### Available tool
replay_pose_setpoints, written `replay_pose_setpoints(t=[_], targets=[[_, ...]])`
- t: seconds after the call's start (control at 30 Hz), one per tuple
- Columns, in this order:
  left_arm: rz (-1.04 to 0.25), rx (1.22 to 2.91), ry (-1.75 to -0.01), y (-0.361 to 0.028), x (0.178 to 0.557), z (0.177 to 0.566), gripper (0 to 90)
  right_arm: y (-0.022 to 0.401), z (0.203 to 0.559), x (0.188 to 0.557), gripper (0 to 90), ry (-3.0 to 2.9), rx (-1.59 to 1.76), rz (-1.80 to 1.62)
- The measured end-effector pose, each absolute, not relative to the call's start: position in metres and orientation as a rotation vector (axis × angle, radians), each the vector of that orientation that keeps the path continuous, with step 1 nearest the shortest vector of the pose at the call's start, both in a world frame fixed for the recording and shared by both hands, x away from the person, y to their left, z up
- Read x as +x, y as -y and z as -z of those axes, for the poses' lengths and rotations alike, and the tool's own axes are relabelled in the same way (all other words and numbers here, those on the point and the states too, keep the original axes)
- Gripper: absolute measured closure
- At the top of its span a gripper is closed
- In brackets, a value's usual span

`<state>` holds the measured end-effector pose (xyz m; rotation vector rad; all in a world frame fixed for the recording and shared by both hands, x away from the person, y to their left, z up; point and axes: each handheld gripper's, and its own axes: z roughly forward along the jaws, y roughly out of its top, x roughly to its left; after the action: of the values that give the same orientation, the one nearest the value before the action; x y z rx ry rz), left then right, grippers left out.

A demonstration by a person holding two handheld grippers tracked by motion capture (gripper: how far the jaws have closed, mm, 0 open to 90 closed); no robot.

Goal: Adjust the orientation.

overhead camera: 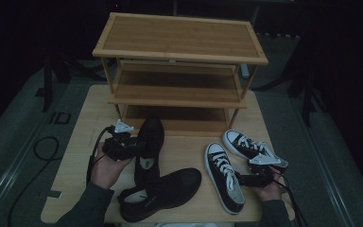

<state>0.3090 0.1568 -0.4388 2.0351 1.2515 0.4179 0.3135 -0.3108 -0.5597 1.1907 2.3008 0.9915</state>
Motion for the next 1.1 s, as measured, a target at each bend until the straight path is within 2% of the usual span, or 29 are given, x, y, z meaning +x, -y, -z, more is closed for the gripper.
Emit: replay_pose_setpoints(t=[0.4,0.67,1.1], targets=[[-0.378,2.098,-1.379,-0.142,0.325,0.463,61.5,0.311,0.560,0.313,18.9,-2.300,1.192,-0.992],[-0.384,2.059,-1.419,-0.140,0.331,0.470,82.7,0.311,0.560,0.314,18.9,-2.302,1.190,-0.992],[-0.444,1.957,-1.459,-0.147,0.341,0.471,86.9,0.311,0.560,0.314,18.8,-2.301,1.191,-0.992]])
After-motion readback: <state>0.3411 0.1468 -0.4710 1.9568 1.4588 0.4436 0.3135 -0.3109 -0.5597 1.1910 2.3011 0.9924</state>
